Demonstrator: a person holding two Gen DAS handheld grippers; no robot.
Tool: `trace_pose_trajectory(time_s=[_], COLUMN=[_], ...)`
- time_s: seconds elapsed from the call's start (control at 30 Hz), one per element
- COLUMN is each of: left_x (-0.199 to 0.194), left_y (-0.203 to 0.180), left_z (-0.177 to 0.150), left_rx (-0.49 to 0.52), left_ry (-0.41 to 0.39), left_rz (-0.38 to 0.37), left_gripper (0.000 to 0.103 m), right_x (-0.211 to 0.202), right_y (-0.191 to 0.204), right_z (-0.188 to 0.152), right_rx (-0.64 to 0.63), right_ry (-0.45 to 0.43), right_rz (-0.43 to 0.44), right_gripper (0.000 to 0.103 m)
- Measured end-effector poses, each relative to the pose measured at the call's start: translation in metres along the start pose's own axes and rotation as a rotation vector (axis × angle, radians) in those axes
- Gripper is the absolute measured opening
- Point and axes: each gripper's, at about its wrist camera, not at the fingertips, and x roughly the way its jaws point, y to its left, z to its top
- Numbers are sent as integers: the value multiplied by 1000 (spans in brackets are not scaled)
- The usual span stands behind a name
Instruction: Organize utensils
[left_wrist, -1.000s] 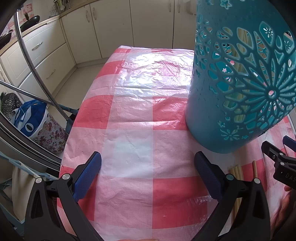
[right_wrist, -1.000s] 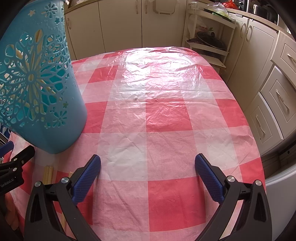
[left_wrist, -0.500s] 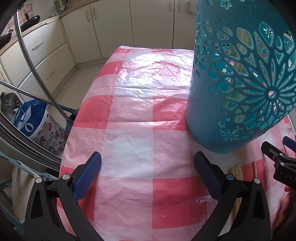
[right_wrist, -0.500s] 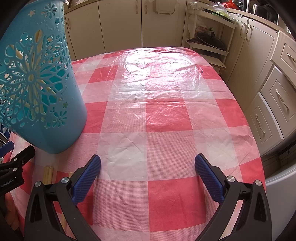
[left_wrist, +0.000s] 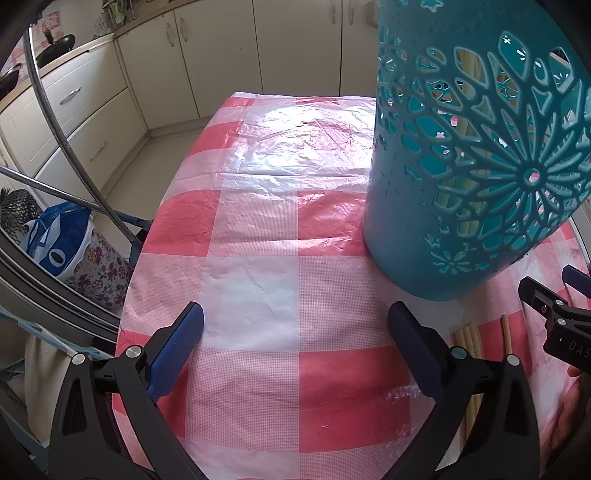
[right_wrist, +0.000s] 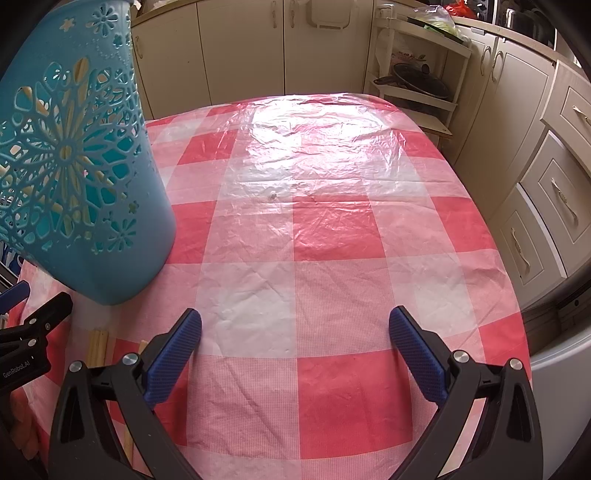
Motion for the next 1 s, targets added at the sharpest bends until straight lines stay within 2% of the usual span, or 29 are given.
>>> trace_pose_trajectory(time_s=[0.73, 0.83, 0.9, 1.0], left_x=[0, -4, -20, -69], left_y=[0, 1, -1, -9], left_z=[0, -1, 0, 5], left_rx=[0, -9, -3, 36], left_ry=[0, -7, -57, -159], left_rz=[0, -22, -30, -18], left_gripper=[96, 96, 96, 96], right_x=[0, -1, -9, -45], right_y=[0, 0, 1, 1], right_z=[0, 1, 3, 5], right_rx=[-1, -6, -16, -26], right_ry=[-1, 6, -17, -115], right_rz=[1, 6, -4, -21], right_gripper=[97, 97, 97, 97])
